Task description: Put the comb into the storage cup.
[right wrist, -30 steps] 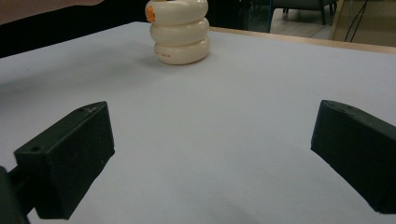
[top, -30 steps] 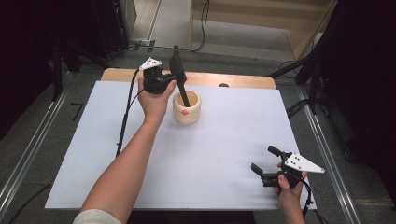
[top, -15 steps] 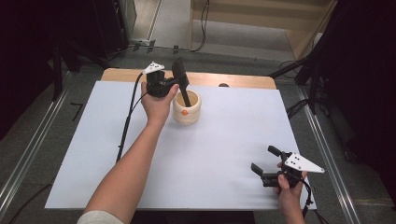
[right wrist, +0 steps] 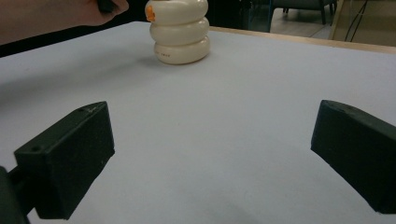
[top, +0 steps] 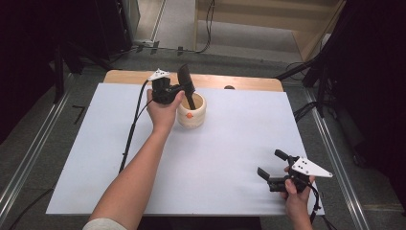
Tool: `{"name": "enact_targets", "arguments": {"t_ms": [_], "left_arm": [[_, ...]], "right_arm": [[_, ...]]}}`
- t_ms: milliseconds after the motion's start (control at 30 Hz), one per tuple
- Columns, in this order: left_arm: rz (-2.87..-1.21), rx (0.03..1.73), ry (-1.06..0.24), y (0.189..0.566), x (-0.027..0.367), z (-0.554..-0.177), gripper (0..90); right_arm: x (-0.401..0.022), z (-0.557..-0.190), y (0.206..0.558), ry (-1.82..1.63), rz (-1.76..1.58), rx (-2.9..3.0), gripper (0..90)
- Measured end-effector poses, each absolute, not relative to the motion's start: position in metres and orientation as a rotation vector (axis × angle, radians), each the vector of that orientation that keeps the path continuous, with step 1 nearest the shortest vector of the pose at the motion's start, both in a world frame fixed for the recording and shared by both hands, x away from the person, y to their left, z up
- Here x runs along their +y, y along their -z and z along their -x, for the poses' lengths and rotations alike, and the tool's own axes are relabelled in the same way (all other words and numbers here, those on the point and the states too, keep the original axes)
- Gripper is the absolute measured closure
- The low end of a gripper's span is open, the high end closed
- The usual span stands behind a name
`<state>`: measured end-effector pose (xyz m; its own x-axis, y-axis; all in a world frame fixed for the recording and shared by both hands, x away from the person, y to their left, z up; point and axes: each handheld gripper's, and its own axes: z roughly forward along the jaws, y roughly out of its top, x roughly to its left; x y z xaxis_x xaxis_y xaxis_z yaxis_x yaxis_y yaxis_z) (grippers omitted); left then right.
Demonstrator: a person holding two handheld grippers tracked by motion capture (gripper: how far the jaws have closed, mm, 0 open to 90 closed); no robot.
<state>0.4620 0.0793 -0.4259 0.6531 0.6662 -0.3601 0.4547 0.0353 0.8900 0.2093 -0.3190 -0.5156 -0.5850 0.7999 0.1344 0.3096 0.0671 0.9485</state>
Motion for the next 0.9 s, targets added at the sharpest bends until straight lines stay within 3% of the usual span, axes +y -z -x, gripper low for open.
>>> {"name": "enact_targets", "arguments": {"t_ms": [900], "left_arm": [[-1.586, 0.997, -0.198, 0.439, 0.081, -0.461, 83.8]], "right_arm": [[-0.319, -0.209, 0.516, -1.529, -1.103, 1.925, 0.0]]}}
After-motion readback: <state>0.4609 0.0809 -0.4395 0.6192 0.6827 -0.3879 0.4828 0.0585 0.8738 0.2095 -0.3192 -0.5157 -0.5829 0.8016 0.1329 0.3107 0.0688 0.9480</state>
